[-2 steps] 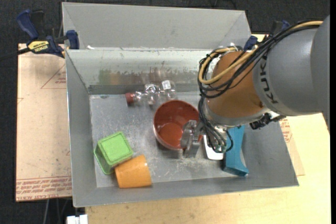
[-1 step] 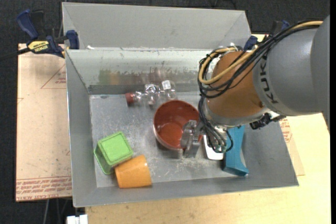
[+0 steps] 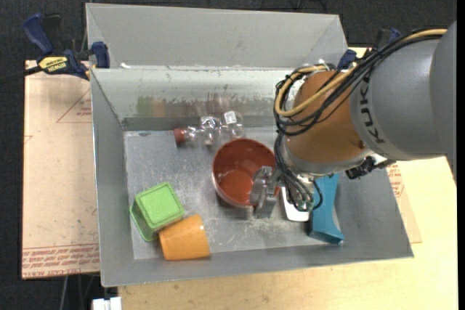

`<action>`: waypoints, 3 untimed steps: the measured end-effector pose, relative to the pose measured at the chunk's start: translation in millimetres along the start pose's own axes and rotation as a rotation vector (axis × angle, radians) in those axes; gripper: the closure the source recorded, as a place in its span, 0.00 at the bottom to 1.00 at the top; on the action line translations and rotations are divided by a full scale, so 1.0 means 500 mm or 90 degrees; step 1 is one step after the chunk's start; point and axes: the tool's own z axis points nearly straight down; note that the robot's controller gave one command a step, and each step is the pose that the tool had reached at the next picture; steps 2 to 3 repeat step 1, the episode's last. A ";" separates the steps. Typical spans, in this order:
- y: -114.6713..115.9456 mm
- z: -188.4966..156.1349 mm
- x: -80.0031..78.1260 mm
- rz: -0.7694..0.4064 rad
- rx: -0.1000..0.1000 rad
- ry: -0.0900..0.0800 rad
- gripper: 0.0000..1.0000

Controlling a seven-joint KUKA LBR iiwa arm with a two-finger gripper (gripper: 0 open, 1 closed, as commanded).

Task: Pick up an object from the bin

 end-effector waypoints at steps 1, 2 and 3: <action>0.000 0.000 0.000 0.000 0.000 0.000 1.00; 0.000 0.000 0.000 0.000 0.000 0.000 1.00; 0.000 0.000 0.000 0.000 0.000 0.000 1.00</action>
Offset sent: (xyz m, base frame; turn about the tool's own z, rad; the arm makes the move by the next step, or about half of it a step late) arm 0.0000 0.0000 0.0000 0.0000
